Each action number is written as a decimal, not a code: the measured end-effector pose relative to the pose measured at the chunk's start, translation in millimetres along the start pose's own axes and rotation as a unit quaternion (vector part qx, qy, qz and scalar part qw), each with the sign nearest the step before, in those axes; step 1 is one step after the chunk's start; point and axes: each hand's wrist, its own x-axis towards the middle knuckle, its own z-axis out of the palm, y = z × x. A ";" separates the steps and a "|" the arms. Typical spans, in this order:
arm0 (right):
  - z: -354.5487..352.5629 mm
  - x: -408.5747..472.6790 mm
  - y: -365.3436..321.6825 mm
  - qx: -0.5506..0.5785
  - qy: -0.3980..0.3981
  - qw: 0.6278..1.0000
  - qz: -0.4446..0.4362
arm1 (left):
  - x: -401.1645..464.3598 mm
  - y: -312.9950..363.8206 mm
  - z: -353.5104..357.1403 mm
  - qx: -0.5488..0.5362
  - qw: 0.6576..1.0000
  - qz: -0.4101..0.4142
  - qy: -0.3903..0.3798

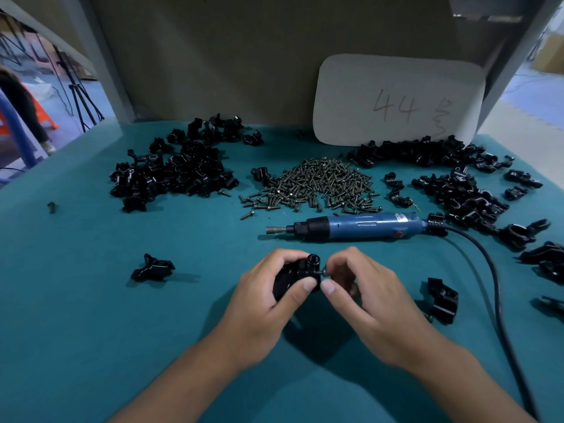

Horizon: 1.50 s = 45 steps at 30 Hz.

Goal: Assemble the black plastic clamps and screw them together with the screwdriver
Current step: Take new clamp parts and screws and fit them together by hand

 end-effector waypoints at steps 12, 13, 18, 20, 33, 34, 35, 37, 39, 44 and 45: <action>-4.6 5.3 1.1 0.060 0.094 0.993 0.036 | 1.1 1.0 0.1 -0.095 0.992 -0.078 0.001; -9.8 10.5 2.8 0.069 0.122 0.989 0.039 | 2.4 2.4 -1.7 -0.126 0.988 -0.093 0.001; -39.8 89.5 33.3 -0.071 0.048 0.990 0.111 | 10.0 4.7 -7.9 -0.218 0.966 -0.135 0.014; -41.1 129.3 49.0 -0.130 -0.042 0.979 0.152 | 10.5 5.2 -8.5 -0.220 0.965 -0.144 0.012; -9.4 178.6 58.1 -0.255 -0.168 0.922 0.238 | 12.8 -4.9 -11.3 -0.241 0.962 -0.123 0.023; -14.0 175.0 57.6 -0.233 -0.141 0.933 0.234 | 13.1 -6.1 -11.1 -0.244 0.962 -0.121 0.027; -19.7 171.2 54.4 -0.199 -0.105 0.947 0.230 | 13.7 -6.9 -10.9 -0.247 0.961 -0.118 0.032; -31.2 158.1 39.0 -0.134 -0.029 0.970 0.199 | 14.8 -7.3 -10.8 -0.258 0.958 -0.115 0.045; -40.0 132.6 20.1 -0.090 0.004 0.986 0.141 | 15.8 -8.3 -10.8 -0.272 0.954 -0.114 0.058; -35.3 42.0 -22.7 -0.001 0.008 0.999 0.054 | 17.1 -9.8 -10.8 -0.315 0.941 -0.113 0.057; -31.1 32.4 -24.4 0.008 0.020 0.999 0.046 | 17.4 -10.1 -10.6 -0.329 0.936 -0.115 0.052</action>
